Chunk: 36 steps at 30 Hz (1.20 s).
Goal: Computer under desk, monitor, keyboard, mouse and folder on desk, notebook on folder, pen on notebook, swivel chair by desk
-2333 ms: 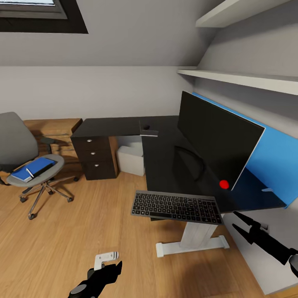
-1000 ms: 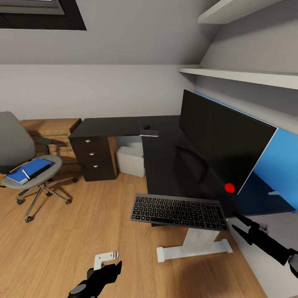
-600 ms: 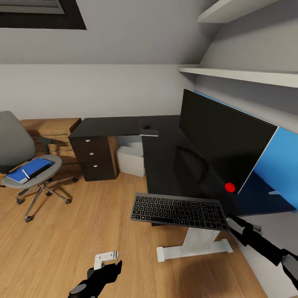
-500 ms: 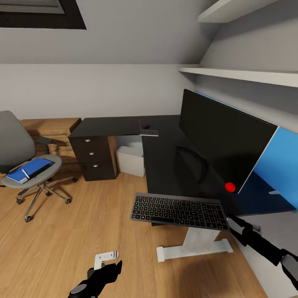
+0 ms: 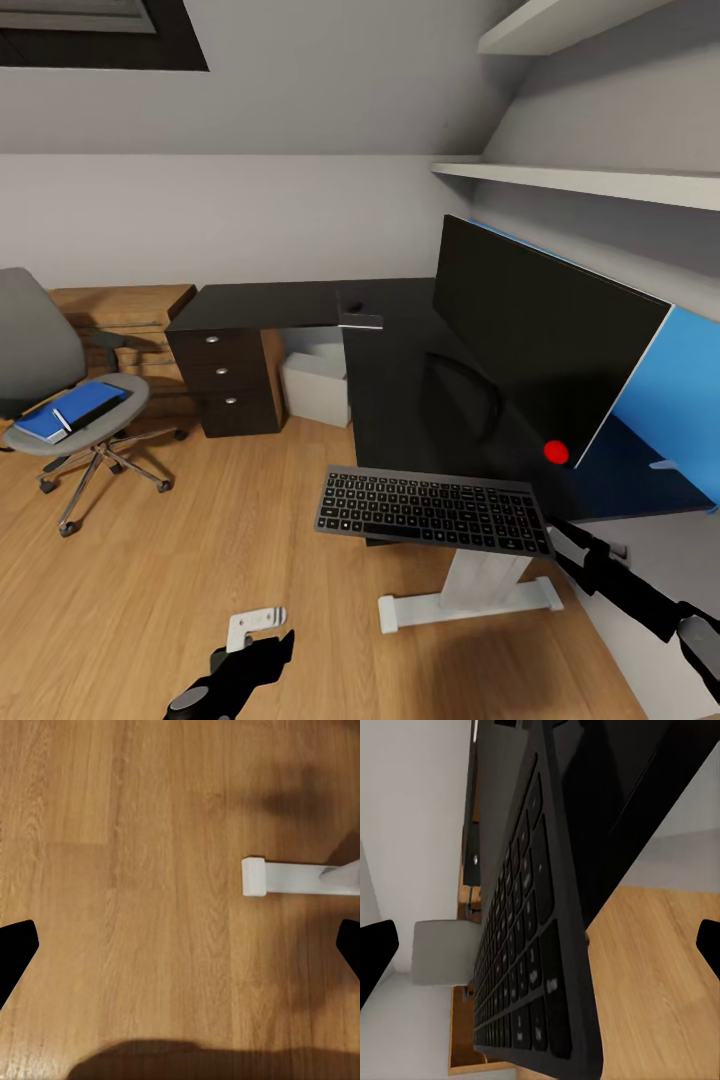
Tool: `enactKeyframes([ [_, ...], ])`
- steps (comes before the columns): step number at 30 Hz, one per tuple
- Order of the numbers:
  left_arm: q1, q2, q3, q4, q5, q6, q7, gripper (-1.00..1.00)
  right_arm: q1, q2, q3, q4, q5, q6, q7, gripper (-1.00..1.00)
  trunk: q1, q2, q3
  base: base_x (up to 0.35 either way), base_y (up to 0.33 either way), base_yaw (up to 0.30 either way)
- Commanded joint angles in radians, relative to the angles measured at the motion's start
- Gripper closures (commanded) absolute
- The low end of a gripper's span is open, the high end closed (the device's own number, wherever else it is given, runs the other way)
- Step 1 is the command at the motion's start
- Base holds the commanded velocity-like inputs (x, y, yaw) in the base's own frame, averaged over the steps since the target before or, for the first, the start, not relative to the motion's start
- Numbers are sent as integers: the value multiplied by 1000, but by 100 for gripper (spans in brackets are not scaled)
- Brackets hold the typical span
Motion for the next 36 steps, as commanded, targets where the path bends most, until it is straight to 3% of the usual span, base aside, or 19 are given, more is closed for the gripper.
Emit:
enactKeyframes([
  [1, -1, 1, -1, -1, 11, 3, 9, -100, -1, 1, -1, 0, -1, 6, 1, -100, 0, 0, -1, 0, 0, 0],
  [8, -1, 1, -1, 1, 11, 3, 10, -100, -1, 20, -1, -3, 44, 6, 1, -100, 0, 0, -1, 0, 0, 0],
  [28, -1, 0, -1, 1, 11, 3, 9, -100, -1, 25, 2, -9, 52, 6, 2, -100, 0, 0, -1, 0, 0, 0],
  [36, -1, 0, -1, 1, 11, 3, 10, -100, -1, 44, 39, -47, 52, 8, 2, -100, 0, 0, -1, 0, 0, 0],
])
